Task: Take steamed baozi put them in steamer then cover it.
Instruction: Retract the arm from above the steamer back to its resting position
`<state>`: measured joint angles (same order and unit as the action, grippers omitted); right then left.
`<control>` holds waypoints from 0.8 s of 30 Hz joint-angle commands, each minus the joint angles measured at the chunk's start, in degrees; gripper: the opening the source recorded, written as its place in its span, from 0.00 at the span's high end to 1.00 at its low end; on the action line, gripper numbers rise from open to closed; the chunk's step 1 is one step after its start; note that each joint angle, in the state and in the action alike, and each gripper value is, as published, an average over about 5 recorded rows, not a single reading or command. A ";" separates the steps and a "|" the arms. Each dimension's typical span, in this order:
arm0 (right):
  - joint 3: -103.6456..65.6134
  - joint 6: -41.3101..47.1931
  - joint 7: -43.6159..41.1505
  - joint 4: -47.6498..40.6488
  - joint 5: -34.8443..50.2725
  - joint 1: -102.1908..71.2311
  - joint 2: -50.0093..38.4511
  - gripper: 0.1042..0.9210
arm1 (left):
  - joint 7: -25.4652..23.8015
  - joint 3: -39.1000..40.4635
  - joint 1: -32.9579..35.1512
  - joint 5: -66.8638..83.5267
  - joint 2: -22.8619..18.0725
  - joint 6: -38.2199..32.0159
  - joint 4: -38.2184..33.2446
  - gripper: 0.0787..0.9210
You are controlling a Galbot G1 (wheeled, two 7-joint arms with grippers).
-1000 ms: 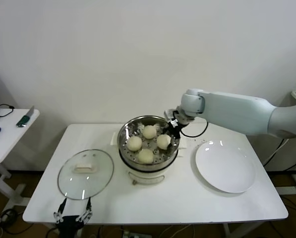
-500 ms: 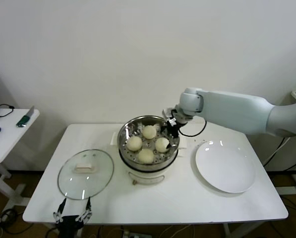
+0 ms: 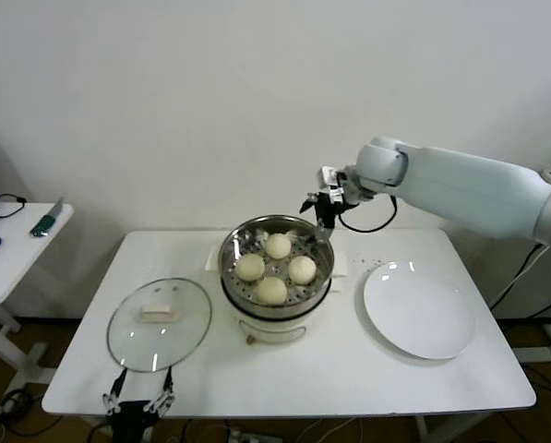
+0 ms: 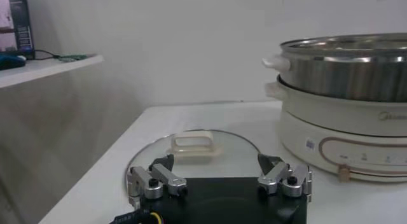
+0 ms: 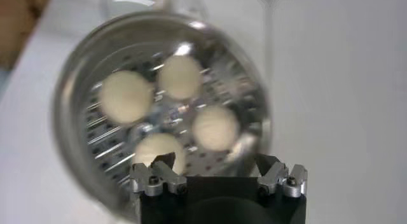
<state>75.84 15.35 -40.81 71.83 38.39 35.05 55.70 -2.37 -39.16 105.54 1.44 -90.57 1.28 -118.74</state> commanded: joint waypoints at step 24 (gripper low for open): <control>-89.99 -5.42 37.46 23.96 -4.56 -82.64 -18.65 0.12 | 2.93 -1.93 -3.83 -1.54 3.03 -3.70 2.32 0.12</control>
<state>17.23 12.50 -8.72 87.79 34.80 -15.35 39.71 0.03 -40.87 102.39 2.48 -87.98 -1.16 -117.02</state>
